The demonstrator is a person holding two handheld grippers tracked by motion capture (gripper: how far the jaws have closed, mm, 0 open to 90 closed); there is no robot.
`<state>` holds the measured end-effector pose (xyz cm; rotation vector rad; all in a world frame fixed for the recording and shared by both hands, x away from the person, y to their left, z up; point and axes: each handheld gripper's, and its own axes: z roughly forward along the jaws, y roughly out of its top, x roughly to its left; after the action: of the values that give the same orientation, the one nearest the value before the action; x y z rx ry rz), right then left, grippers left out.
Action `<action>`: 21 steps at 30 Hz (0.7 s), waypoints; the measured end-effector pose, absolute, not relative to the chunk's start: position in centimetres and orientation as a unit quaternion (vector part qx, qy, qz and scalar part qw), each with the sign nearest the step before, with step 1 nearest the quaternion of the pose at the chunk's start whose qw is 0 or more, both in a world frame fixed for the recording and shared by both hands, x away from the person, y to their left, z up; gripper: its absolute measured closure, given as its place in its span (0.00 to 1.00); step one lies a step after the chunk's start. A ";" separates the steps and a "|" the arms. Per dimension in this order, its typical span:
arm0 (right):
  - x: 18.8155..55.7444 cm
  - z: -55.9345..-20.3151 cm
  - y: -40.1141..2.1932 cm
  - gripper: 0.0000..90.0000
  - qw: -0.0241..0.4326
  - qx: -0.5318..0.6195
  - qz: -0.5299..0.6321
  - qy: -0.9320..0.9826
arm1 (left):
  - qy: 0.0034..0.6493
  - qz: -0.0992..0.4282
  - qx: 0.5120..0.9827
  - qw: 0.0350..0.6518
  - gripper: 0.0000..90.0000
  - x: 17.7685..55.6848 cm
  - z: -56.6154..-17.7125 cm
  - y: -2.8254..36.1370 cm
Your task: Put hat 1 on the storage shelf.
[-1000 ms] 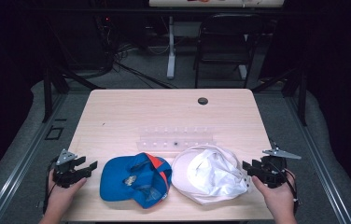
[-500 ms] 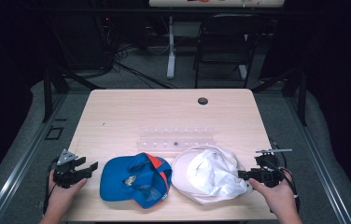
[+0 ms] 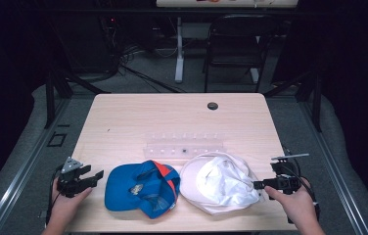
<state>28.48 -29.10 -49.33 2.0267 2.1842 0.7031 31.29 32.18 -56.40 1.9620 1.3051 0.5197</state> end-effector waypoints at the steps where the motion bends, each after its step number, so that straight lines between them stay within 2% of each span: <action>1: 28.6 -49.5 -29.0 0.52 0.039 0.660 0.224 0.716 | 0.505 0.200 0.760 0.357 0.45 31.3 -56.4 32.2; 21: 29.6 -51.2 -27.3 0.72 0.025 0.666 0.184 0.723 | 0.504 0.204 0.760 0.358 0.45 31.4 -56.6 32.1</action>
<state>29.65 -27.34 -51.24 2.0586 2.2359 0.5678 31.39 32.08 -56.61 1.9603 1.2999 0.5260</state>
